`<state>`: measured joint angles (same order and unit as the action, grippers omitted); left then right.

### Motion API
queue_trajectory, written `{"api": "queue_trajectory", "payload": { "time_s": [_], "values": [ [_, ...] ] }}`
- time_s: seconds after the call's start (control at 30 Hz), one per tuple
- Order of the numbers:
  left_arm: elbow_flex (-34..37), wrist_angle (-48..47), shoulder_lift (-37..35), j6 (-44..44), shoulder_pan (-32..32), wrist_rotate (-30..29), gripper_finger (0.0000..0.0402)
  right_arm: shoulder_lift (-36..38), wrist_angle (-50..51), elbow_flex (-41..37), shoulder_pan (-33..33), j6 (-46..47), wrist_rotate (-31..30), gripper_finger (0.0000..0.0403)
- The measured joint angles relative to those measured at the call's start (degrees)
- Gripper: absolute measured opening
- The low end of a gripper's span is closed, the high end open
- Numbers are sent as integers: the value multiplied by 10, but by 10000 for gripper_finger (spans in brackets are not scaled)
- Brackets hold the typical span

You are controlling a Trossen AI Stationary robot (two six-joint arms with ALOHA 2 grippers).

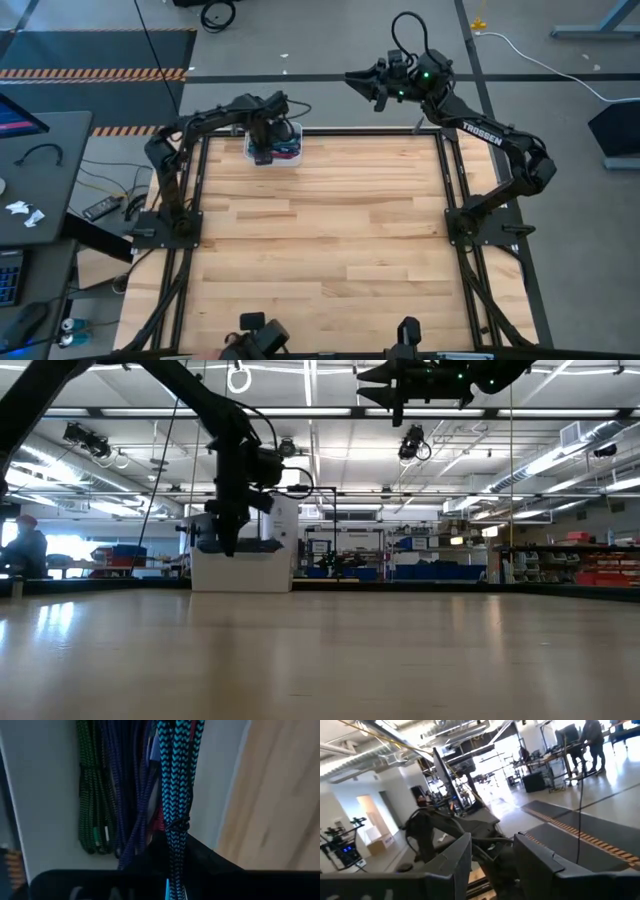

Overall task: Pick and place USB-C Cables
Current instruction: Put the blue charger cable into the white bin, then return to Home Position

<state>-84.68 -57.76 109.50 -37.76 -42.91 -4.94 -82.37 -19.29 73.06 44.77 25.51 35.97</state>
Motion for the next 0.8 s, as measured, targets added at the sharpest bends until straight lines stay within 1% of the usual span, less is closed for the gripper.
{"api": "queue_trajectory", "payload": {
  "time_s": [0.07, 0.13, 0.2, 0.33, 0.47, 0.53, 0.63, 0.73, 0.8],
  "values": [
    [0, 2, 7, -10, 3, -17, 40, 0, 0, 0, 0, 3, 3, 150],
    [0, 5, 12, -26, 4, -18, 43, 0, 0, 0, 0, 3, 3, 150],
    [0, 4, 12, -37, 4, -16, 57, 0, 0, 0, 0, 3, 3, 150],
    [0, -13, 12, -39, 3, 3, 112, 0, 0, 0, 3, 0, 3, 150],
    [-2, -50, 11, -12, 3, 2, 174, 0, 0, 0, 21, 1, 34, 149],
    [-10, -75, 5, 23, 3, 7, 198, 2, 1, -1, 39, 3, 66, 149],
    [-15, -83, -34, 86, -1, 39, 216, 16, 4, -1, 81, 44, 147, 149],
    [-16, -52, -98, 138, -7, 77, 211, 36, 1, -1, 134, 93, 241, 149],
    [-16, -20, -147, 164, -12, 93, 200, 48, 2, -1, 168, 105, 288, 149]
  ]
}}
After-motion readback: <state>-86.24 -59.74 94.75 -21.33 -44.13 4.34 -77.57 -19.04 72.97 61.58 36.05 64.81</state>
